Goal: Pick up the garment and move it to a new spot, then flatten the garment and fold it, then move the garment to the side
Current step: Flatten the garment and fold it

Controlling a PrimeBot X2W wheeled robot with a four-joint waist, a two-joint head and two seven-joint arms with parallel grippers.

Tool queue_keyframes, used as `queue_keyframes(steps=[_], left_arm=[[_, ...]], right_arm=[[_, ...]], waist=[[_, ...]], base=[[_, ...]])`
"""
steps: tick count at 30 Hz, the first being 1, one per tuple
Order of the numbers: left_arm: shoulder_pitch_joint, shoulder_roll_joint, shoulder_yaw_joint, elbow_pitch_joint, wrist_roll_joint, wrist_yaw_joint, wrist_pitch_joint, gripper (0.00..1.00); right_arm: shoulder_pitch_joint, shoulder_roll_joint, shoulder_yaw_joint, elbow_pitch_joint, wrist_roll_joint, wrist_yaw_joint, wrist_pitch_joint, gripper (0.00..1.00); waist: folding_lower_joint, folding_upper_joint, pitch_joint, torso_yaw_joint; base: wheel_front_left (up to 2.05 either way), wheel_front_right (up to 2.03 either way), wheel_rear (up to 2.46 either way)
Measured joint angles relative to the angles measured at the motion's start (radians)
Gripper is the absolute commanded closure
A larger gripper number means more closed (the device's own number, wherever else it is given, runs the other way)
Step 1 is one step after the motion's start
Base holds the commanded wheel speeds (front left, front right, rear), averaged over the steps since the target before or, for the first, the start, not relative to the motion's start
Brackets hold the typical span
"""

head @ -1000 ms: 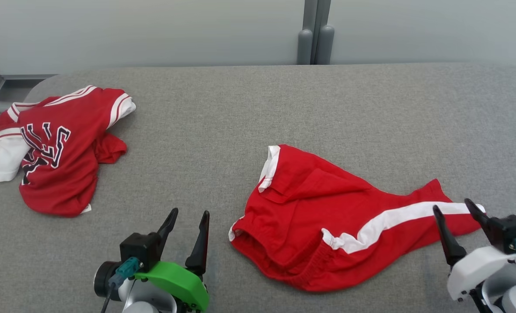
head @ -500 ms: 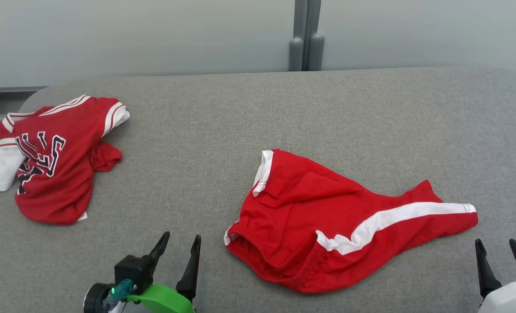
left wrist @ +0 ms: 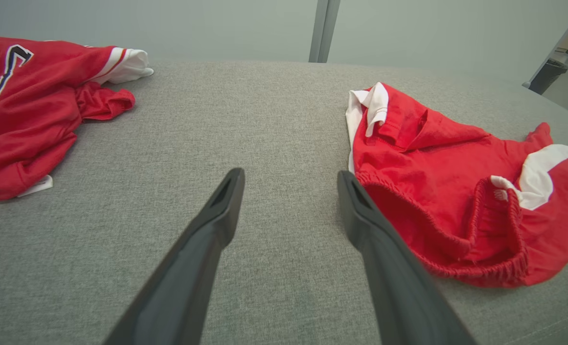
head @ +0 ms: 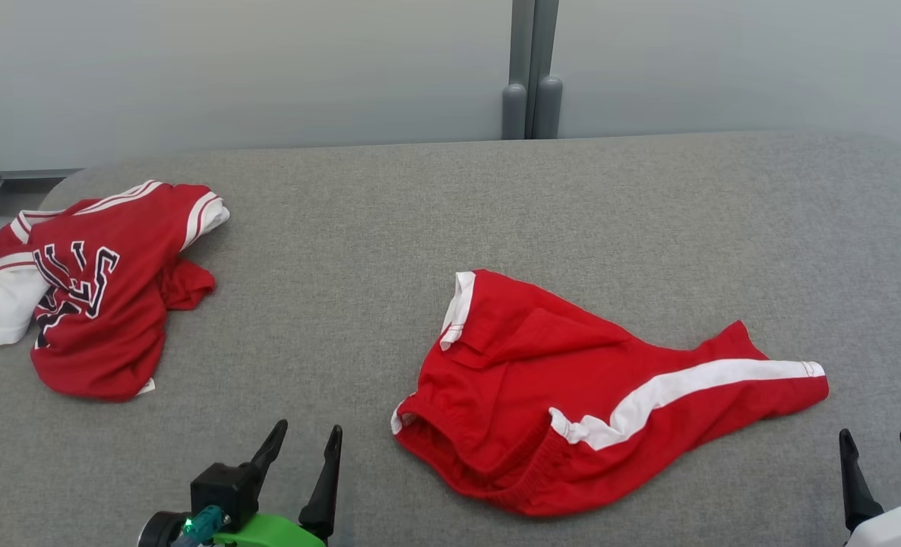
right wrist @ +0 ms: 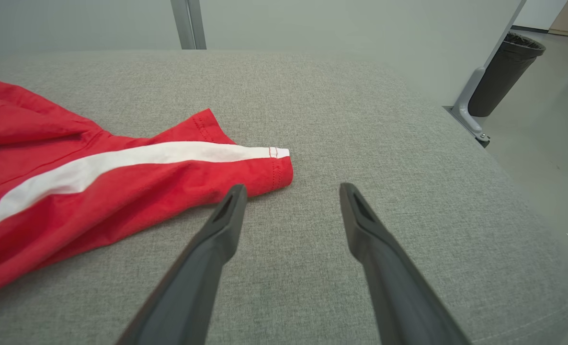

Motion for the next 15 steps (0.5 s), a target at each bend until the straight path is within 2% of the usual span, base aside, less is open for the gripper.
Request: queue_keyframes(steps=[15], left_arm=[[0.000, -0.004, 0.017, -0.009, 0.000, 0.000, 0.000, 0.00]], right_arm=[[-0.027, 0.006, 0.007, -0.057, -0.060, 0.000, 0.000, 0.00]], waist=[[0.0000, 0.0000, -0.007, 0.017]], base=[[0.00, 0.00, 0.00]])
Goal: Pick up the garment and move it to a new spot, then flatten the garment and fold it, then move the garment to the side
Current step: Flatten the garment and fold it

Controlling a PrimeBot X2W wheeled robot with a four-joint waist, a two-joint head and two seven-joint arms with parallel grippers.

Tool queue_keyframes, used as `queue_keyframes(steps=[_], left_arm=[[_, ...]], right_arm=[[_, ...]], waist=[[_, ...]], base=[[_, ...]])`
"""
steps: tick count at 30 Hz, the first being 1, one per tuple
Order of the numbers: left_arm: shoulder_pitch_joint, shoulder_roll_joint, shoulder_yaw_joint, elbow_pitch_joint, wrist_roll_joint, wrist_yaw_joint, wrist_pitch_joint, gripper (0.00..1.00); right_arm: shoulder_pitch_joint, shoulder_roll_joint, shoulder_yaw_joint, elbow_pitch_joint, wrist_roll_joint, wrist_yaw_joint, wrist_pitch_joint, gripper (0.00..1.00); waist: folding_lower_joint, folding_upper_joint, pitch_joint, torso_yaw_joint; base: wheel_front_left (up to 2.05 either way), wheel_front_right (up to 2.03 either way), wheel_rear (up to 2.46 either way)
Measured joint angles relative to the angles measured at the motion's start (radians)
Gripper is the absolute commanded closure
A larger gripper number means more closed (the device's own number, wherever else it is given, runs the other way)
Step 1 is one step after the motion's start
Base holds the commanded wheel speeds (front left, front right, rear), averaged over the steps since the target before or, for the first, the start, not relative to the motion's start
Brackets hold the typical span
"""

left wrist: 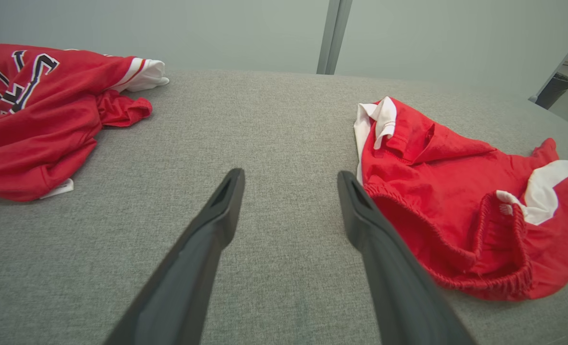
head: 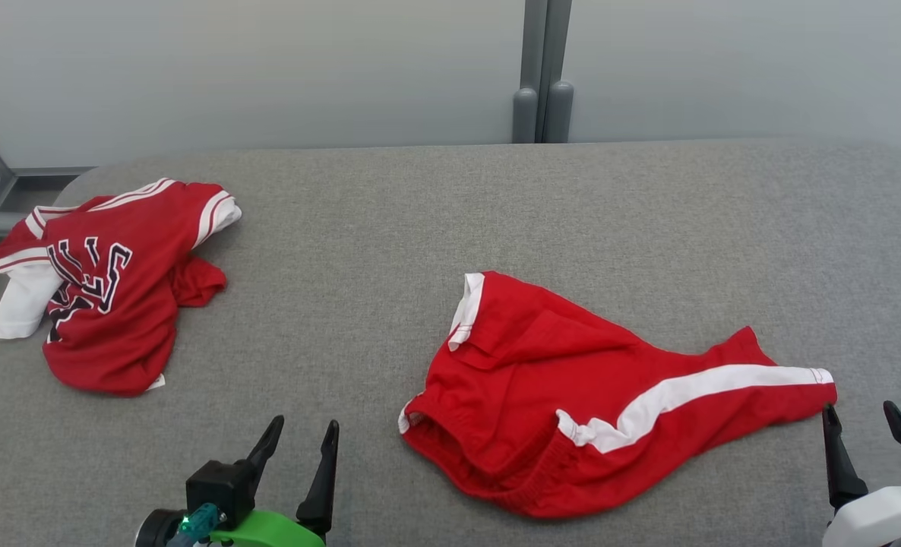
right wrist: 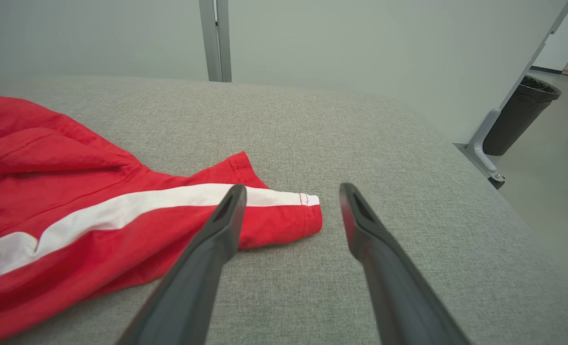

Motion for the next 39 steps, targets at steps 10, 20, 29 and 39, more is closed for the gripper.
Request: queue_keyframes(steps=[10, 20, 29, 39], left_arm=[[0.000, -0.002, 0.003, -0.004, 0.000, -0.001, -0.003, 0.00], [0.000, -0.007, 0.006, -0.007, 0.000, -0.001, -0.008, 0.00], [-0.024, -0.047, -0.060, -0.071, 0.000, -0.037, 0.028, 0.00], [-0.162, -0.096, -0.203, -0.141, 0.012, -0.107, 0.176, 0.00]], right_arm=[[0.000, 0.017, 0.002, -0.005, -0.009, 0.000, 0.000, 0.00], [0.000, 0.021, -0.001, -0.008, -0.017, 0.000, 0.000, 0.00], [-0.060, 0.012, -0.021, 0.033, -0.012, 0.007, 0.002, 0.00], [-0.196, -0.020, -0.047, 0.090, 0.018, 0.024, 0.058, 0.00]], waist=[[0.0000, 0.0000, 0.002, 0.013], [0.0000, 0.0000, 0.004, 0.020], [0.0000, 0.0000, 0.048, 0.017], [0.0000, 0.0000, 0.144, 0.020]], base=[[0.00, 0.00, 0.00], [0.00, 0.00, 0.00], [0.00, 0.00, 0.00], [0.00, 0.00, 0.00]])
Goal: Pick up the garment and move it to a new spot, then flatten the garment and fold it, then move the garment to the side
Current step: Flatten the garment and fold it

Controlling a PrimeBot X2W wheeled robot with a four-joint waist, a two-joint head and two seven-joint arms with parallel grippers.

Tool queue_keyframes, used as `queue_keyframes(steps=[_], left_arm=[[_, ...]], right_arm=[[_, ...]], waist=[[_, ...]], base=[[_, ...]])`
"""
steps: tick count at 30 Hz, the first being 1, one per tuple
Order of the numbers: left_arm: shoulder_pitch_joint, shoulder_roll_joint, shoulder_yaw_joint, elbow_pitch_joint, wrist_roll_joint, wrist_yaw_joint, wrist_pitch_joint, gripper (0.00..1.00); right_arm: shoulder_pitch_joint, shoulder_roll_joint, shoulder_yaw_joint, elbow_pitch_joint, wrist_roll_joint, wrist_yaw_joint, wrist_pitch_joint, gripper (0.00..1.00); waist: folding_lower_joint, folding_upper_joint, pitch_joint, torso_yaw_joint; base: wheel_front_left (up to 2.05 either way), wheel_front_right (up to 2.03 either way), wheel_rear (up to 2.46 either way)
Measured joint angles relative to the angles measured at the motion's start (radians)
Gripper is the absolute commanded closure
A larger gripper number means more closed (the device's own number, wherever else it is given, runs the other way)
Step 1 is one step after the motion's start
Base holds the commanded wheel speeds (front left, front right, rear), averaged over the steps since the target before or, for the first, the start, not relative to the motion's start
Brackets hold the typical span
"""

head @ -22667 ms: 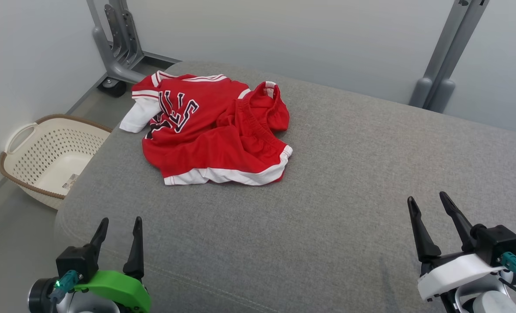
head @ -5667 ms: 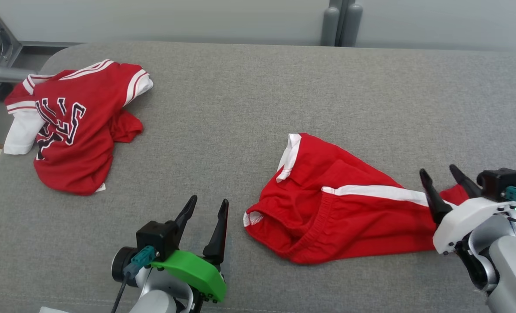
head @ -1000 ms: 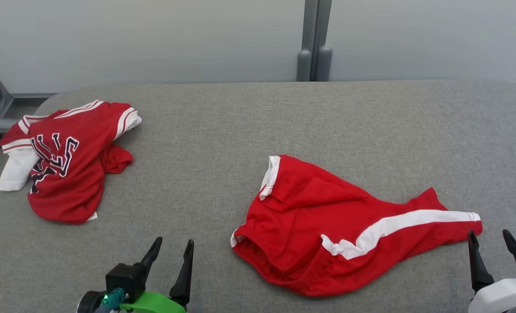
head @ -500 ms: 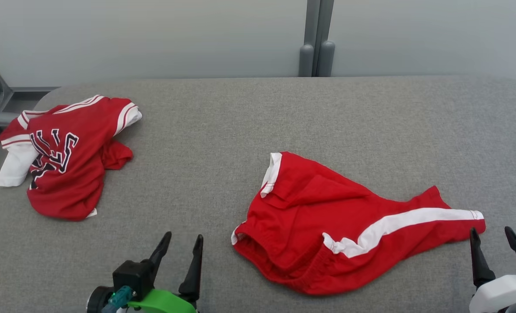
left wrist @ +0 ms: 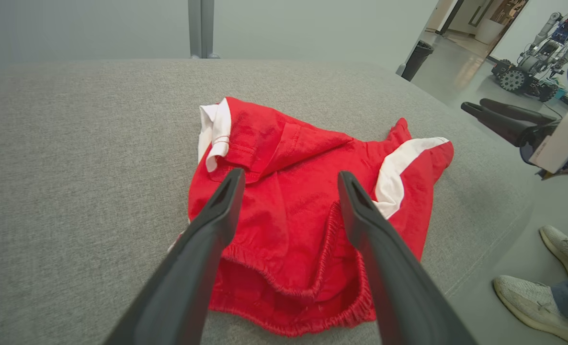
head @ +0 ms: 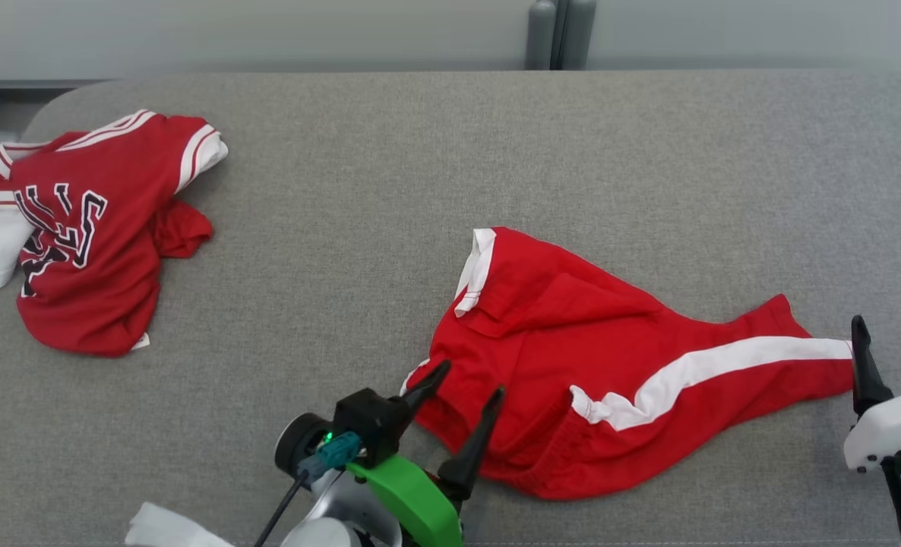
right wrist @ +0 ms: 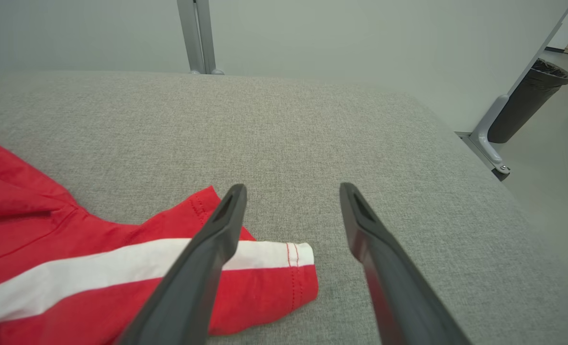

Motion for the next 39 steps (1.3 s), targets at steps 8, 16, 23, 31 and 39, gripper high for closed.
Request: queue_keyframes(steps=[8, 16, 23, 31, 39], left_arm=[[-0.062, -0.014, -0.082, -0.028, -0.031, -0.044, 0.122, 0.00], [-0.098, -0.025, -0.120, -0.043, -0.074, -0.056, 0.195, 0.00], [-0.125, -0.026, -0.132, -0.053, -0.075, -0.045, 0.245, 0.00], [-0.158, -0.026, -0.119, -0.036, -0.107, -0.011, 0.276, 0.00], [-0.166, -0.026, -0.123, -0.003, -0.137, -0.003, 0.292, 0.00]], right_arm=[[-0.119, -0.018, 0.008, 0.044, 0.001, 0.021, 0.031, 0.00], [-0.134, 0.013, 0.034, 0.115, 0.001, 0.036, 0.032, 0.00], [-0.159, 0.030, 0.049, 0.152, 0.002, 0.048, 0.031, 0.00], [-0.221, 0.042, 0.065, 0.181, 0.002, 0.061, 0.021, 0.00], [-0.255, 0.045, 0.065, 0.213, 0.002, 0.066, -0.003, 0.00]], waist=[[0.0000, 0.0000, 0.090, -0.012], [0.0000, 0.0000, 0.143, -0.042], [0.0000, 0.0000, 0.169, -0.076], [0.0000, 0.0000, 0.211, -0.110], [0.0001, 0.0000, 0.244, -0.131]], base=[[0.00, 0.00, 0.00], [0.00, 0.00, 0.00], [0.00, 0.00, 0.00], [0.00, 0.00, 0.00], [0.00, 0.00, 0.00]])
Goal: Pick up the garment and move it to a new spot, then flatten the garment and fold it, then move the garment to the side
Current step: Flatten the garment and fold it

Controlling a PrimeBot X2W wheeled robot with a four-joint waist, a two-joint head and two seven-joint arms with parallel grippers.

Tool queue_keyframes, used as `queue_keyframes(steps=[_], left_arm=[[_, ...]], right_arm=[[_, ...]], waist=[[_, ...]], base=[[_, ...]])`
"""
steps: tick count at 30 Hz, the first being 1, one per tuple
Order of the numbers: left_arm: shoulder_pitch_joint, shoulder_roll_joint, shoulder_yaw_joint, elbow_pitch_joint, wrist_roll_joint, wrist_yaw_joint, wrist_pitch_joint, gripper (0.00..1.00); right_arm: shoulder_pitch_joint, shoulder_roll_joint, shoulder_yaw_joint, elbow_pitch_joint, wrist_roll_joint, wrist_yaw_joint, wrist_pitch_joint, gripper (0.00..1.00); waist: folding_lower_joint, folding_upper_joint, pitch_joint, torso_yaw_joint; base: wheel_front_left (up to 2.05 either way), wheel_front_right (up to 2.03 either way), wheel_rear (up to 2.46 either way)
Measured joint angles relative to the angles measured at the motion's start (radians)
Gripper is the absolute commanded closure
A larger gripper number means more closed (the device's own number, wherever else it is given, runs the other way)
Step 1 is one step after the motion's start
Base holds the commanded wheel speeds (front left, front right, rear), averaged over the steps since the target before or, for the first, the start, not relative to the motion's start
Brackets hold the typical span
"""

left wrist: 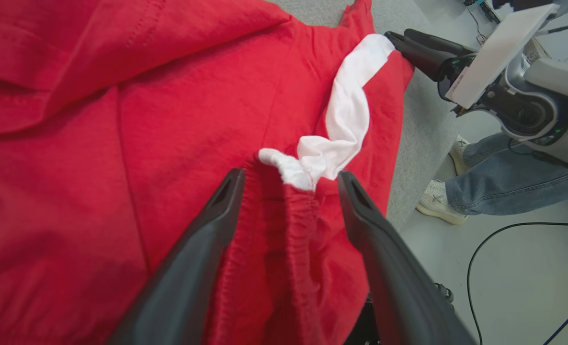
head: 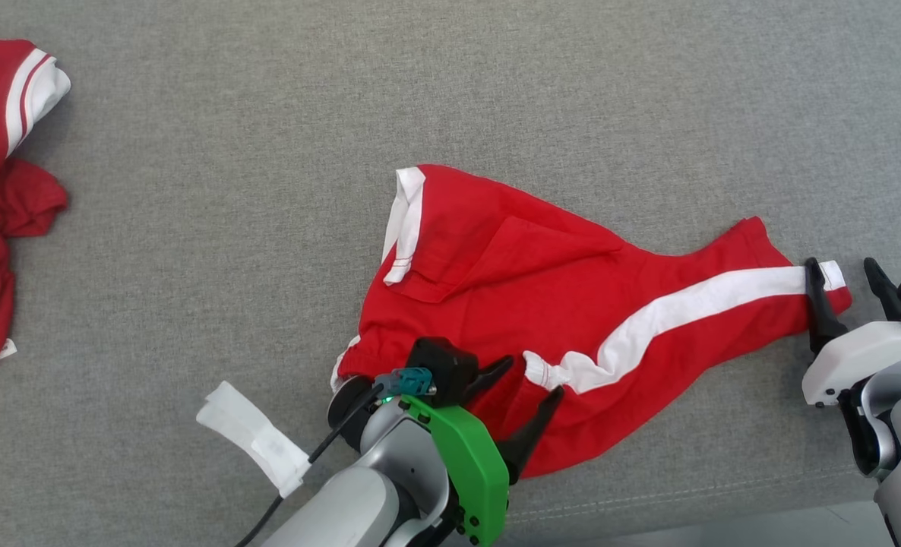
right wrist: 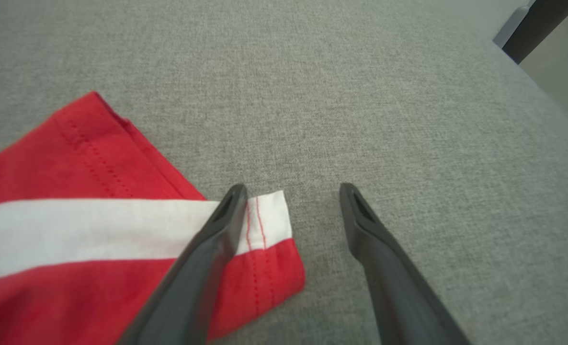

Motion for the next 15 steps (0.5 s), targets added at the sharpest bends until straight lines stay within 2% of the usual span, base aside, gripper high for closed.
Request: queue_keyframes(steps=[10, 13, 15], left_arm=[[-0.015, 0.000, -0.028, 0.011, -0.025, 0.007, -0.002, 0.00], [-0.022, 0.000, -0.033, 0.011, -0.035, 0.010, -0.006, 0.12], [-0.030, 0.000, -0.035, 0.011, -0.039, 0.011, -0.009, 0.27]], right_arm=[[-0.021, 0.009, -0.002, 0.050, 0.002, 0.009, -0.021, 0.00], [-0.025, 0.011, -0.002, 0.062, 0.002, 0.011, -0.026, 0.00], [-0.029, 0.011, -0.002, 0.071, 0.002, 0.017, -0.029, 0.00]], waist=[[0.0000, 0.0000, 0.004, -0.001], [0.0000, 0.0000, 0.002, 0.001], [0.0000, 0.0000, 0.000, 0.002]], base=[[0.00, 0.00, 0.00], [0.00, 0.00, 0.00], [0.00, 0.00, 0.00]])
